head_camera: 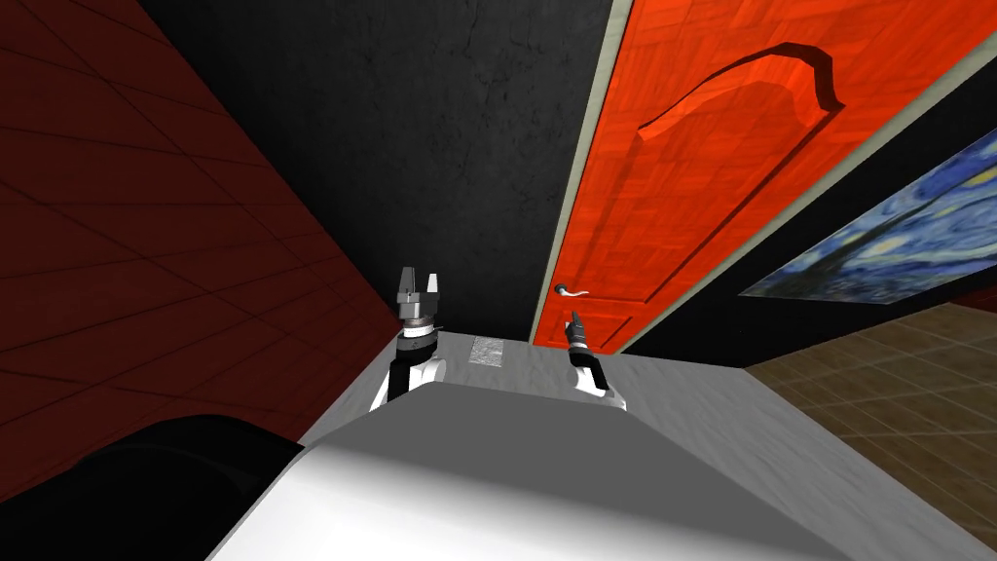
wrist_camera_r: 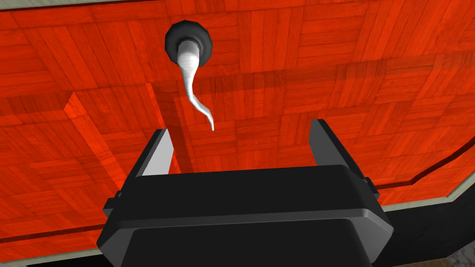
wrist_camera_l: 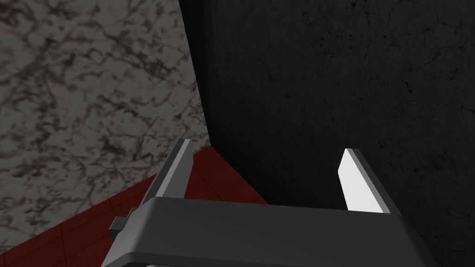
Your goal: Pull the door open
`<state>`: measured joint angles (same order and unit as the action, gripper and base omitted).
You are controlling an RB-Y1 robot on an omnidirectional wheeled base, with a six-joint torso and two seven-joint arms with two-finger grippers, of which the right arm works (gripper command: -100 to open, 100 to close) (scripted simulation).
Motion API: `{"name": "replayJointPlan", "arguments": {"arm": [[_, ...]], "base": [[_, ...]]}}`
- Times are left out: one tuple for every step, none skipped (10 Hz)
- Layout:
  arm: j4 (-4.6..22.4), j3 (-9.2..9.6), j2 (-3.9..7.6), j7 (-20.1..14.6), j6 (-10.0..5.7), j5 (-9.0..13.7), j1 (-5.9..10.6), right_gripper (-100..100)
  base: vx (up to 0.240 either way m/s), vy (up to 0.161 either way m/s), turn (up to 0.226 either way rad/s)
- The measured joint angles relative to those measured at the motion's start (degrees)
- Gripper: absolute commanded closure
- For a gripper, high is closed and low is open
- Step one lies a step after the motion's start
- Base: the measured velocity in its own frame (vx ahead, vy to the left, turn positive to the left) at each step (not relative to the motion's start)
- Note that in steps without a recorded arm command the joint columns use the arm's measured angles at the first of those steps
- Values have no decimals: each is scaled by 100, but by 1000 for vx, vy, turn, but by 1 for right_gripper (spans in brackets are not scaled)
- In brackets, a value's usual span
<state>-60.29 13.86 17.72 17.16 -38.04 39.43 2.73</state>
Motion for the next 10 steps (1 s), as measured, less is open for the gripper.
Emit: {"name": "replayJointPlan", "arguments": {"arm": [[136, 31, 21, 2, -30, 48, 57, -100], [342, 75, 51, -1, -75, 116, 150, -100], [468, 104, 98, 25, -80, 207, 204, -100], [620, 136, 110, 51, -99, 269, 275, -100], [753, 162, 141, 75, -110, 342, 337, -100], [876, 194, 180, 94, -124, 415, 380, -100], [963, 215, 203, 114, -133, 469, 414, -100], [1076, 240, 229, 131, -144, 529, 464, -100], [1165, 260, 250, 156, -151, 587, 501, -100], [1260, 276, 262, 171, -160, 625, 551, -100]], "base": [[39, -131, 182], [68, -177, 231], [62, -150, 159], [47, -114, 172], [52, -135, 195], [35, -125, 127], [24, -117, 144], [18, -128, 132], [16, -91, 85], [9, -81, 91]]}}
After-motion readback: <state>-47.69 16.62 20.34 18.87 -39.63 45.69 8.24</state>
